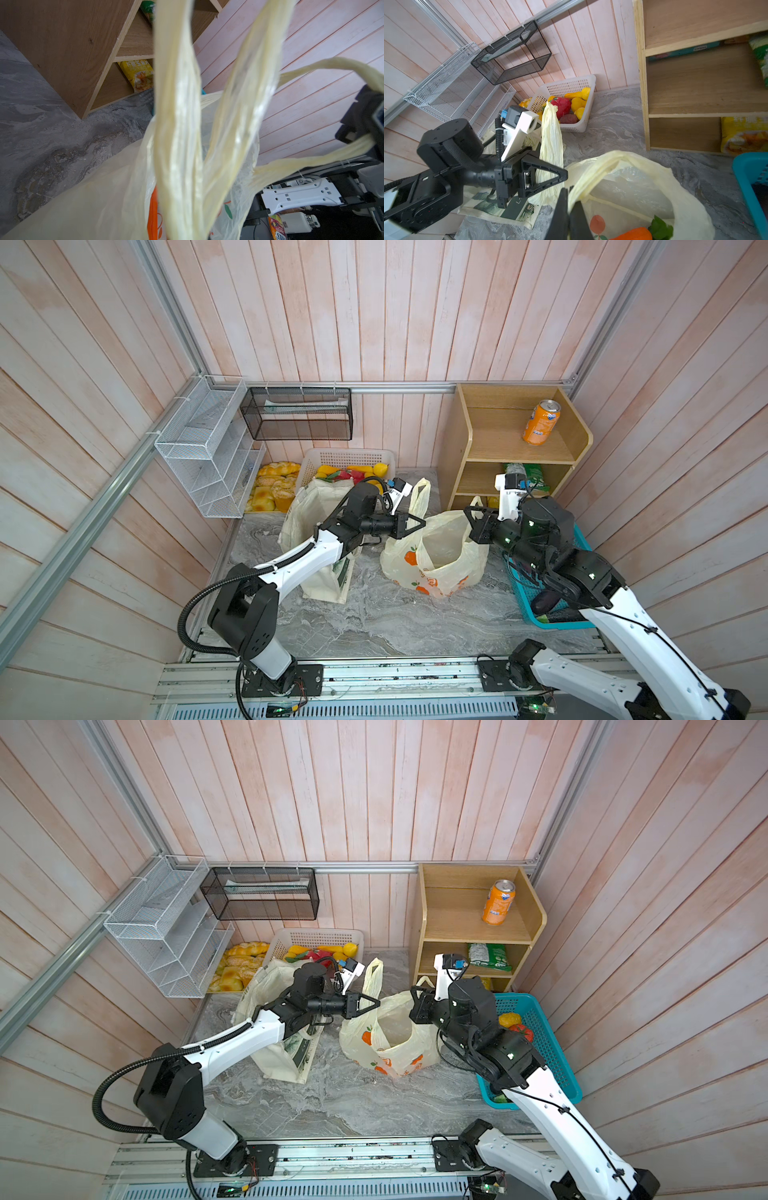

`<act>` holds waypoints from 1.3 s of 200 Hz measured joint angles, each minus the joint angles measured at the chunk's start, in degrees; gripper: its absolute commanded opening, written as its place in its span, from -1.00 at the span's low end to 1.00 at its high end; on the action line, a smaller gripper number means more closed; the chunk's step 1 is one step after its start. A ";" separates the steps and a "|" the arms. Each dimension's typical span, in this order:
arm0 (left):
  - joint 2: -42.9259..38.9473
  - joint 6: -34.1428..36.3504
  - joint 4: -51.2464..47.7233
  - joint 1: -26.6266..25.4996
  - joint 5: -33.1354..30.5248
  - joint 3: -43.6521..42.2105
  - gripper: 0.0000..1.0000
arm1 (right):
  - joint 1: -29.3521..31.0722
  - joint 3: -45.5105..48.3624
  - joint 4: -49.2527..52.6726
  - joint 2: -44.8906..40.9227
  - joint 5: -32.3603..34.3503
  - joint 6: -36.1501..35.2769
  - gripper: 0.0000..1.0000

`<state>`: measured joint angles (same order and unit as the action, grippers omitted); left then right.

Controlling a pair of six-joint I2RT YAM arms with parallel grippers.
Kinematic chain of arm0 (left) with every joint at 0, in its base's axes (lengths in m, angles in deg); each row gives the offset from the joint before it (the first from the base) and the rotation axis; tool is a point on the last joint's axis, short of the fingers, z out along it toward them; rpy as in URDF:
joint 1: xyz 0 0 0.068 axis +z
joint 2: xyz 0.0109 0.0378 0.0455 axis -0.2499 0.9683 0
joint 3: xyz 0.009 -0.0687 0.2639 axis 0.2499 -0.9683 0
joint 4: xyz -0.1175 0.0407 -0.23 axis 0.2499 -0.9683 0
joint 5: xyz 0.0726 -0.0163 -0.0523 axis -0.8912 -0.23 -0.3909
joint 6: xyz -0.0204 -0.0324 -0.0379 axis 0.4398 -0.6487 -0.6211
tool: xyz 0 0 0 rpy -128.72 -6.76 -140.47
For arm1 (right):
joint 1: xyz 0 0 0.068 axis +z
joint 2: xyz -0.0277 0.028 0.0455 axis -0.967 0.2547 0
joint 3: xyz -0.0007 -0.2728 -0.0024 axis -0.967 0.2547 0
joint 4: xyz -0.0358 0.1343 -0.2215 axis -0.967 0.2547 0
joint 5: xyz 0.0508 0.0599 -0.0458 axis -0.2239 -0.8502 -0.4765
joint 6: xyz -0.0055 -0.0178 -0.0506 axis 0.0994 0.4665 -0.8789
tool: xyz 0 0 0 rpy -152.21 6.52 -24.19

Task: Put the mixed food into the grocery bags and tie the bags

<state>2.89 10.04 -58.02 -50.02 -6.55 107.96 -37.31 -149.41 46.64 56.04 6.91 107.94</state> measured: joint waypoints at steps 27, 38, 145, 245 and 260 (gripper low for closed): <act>-2.73 -0.63 -0.52 -0.66 -3.76 -0.37 -1.00 | 0.00 -7.34 2.69 4.72 -4.31 -4.50 -1.00; -3.56 -0.76 -0.70 -0.79 -5.07 -0.44 -1.00 | 0.00 -8.61 2.93 5.90 -5.79 -5.79 -1.00; -1.64 2.73 -5.90 -0.70 -7.43 -0.44 -1.00 | -0.15 -4.68 8.00 7.04 -8.37 -8.50 -0.54; 1.57 2.60 -5.77 4.46 -5.27 0.31 -1.00 | -0.26 -4.61 10.95 0.39 -5.25 -8.96 0.47; 3.19 2.82 -6.49 5.46 -5.22 2.01 -1.00 | -0.39 -4.61 10.27 -1.44 -5.14 -8.28 0.49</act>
<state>6.08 12.86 -64.52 -44.56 -11.77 109.97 -37.71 -154.03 56.91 54.60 1.77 99.66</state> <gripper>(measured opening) 0.055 0.736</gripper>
